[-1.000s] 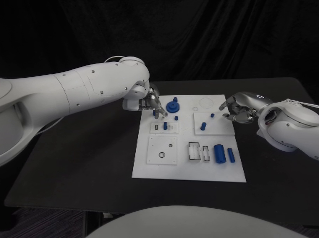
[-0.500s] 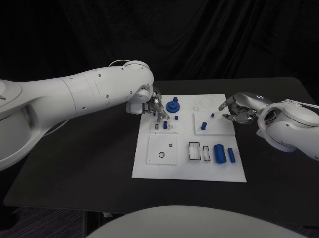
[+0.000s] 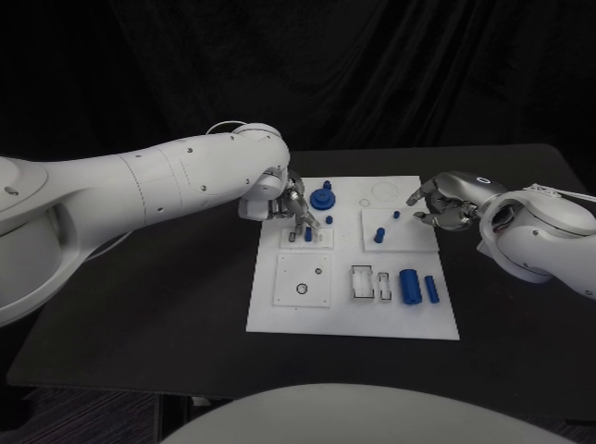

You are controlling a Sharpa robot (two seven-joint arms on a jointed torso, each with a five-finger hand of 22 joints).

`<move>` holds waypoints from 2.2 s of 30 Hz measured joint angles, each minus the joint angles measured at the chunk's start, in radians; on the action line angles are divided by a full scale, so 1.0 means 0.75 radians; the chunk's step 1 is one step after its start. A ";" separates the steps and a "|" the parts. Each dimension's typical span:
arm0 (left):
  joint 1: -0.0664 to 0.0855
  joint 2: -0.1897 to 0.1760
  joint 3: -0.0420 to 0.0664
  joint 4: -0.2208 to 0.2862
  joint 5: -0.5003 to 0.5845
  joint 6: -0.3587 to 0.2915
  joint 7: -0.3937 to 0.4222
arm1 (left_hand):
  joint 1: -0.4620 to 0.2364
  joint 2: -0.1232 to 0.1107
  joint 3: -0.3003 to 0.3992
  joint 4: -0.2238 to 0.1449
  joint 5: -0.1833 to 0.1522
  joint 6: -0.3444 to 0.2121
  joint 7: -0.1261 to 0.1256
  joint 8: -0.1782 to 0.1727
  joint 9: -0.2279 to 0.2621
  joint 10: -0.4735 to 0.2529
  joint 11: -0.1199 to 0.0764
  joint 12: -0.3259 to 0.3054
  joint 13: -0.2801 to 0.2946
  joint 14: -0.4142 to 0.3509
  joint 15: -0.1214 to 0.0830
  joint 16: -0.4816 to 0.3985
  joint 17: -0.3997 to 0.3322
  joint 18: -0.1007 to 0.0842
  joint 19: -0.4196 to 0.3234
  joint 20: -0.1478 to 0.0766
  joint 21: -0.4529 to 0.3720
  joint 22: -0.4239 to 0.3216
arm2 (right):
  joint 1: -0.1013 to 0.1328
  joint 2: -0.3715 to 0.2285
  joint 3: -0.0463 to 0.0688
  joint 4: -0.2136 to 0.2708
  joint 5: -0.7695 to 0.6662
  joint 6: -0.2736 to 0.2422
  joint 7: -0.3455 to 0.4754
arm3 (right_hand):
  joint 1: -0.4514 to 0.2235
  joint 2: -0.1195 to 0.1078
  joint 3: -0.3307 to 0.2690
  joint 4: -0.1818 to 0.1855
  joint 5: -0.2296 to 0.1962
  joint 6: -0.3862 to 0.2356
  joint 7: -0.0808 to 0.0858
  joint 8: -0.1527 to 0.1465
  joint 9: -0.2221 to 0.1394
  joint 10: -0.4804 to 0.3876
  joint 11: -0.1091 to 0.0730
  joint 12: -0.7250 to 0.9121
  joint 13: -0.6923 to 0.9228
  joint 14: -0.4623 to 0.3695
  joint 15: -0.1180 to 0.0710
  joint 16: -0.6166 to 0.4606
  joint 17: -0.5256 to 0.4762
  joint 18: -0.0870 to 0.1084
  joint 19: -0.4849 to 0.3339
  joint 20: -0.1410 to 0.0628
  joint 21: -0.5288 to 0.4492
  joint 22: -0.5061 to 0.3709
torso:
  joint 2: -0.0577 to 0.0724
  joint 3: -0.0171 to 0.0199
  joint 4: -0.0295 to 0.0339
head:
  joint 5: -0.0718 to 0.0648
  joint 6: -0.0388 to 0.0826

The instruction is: Assemble the parts on the task board

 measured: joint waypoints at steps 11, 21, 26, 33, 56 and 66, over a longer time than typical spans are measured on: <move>-0.010 0.009 0.000 -0.001 -0.001 -0.003 -0.001 | 0.006 0.006 0.010 -0.017 0.033 0.000 0.000 0.005 0.027 0.000 0.000 0.000 0.000 0.005 -0.005 0.000 0.000 0.000 0.000 0.000 -0.002 0.000 | 0.000 0.003 0.000 0.000 0.000 0.000 0.000 | 0.000 0.000 0.004 0.004 0.000 0.000 0.000 0.000 -0.002 0.000 0.000 0.000 0.000 0.000 0.000 0.000 0.000 0.000 0.000 0.000 0.000 0.000 | -0.001 0.0005 -0.0024 | 0.001 0.000; -0.016 0.015 0.000 -0.007 -0.001 -0.003 0.000 | 0.018 0.018 0.023 -0.049 0.082 -0.010 -0.010 0.005 0.043 0.000 0.000 0.000 0.000 0.004 -0.006 0.000 0.000 0.000 0.000 0.000 -0.010 0.000 | 0.000 0.004 0.000 -0.001 0.000 0.001 0.000 | -0.002 0.002 0.004 0.004 0.000 0.000 0.000 0.000 -0.002 0.000 0.000 -0.012 0.015 0.000 0.000 0.000 0.000 0.000 0.000 0.000 0.000 0.000 | -0.002 0.0012 -0.0010 | -0.002 0.000; -0.019 0.016 0.001 -0.009 -0.001 -0.003 0.000 | 0.030 0.028 0.046 -0.080 0.146 -0.010 -0.010 0.005 0.055 -0.004 -0.005 0.000 0.000 0.000 -0.010 0.000 0.000 0.000 0.000 0.000 -0.010 0.000 | 0.000 0.005 0.000 -0.001 0.000 0.001 -0.001 | -0.006 0.005 0.004 0.004 0.001 0.000 0.000 0.000 -0.001 0.000 0.000 -0.012 0.015 0.000 0.000 0.000 0.000 0.000 0.000 0.000 0.000 0.000 | -0.002 0.0004 -0.0017 | -0.003 0.000; -0.021 0.014 0.002 -0.010 -0.001 -0.003 -0.001 | 0.072 0.027 0.106 -0.139 0.218 -0.015 -0.014 0.001 0.065 0.000 -0.010 0.000 0.000 0.005 -0.015 0.000 0.000 0.000 0.005 -0.005 -0.016 0.000 | 0.000 0.006 0.000 -0.003 0.000 0.002 -0.001 | -0.006 0.005 0.004 0.004 0.005 0.000 0.000 0.000 -0.001 0.000 0.000 -0.021 0.039 0.000 0.000 -0.005 0.000 0.000 0.000 0.000 -0.001 0.000 | -0.002 -0.0001 -0.0022 | -0.001 0.000; -0.028 -0.055 0.001 0.068 0.000 -0.124 0.051 | -0.038 -0.108 0.502 -0.280 0.398 0.012 -0.031 0.026 0.152 0.000 -0.029 0.000 0.000 0.000 -0.029 0.000 0.001 0.000 0.009 -0.019 -0.029 0.001 | 0.000 0.005 0.000 -0.004 0.000 0.006 -0.004 | -0.005 0.005 0.007 0.000 0.005 0.000 0.000 0.000 -0.001 -0.005 0.005 -0.028 0.039 0.000 0.000 -0.011 0.000 0.000 0.000 0.000 -0.016 0.000 | -0.003 0.0005 -0.0017 | -0.005 0.000; -0.028 -0.186 0.000 0.251 -0.001 -0.388 0.099 | -0.078 -0.119 0.545 -0.291 0.408 0.020 -0.034 0.072 0.157 -0.005 -0.034 0.000 0.000 0.005 -0.034 0.000 0.001 0.000 0.014 -0.024 -0.029 0.001 | 0.000 -0.007 0.000 -0.006 0.000 0.007 -0.006 | -0.005 0.005 0.007 0.000 0.005 0.000 0.000 0.000 -0.003 -0.009 0.009 -0.036 0.039 0.000 0.000 -0.016 0.000 0.000 0.000 0.000 -0.020 0.000 | -0.003 0.0005 -0.0018 | -0.009 0.000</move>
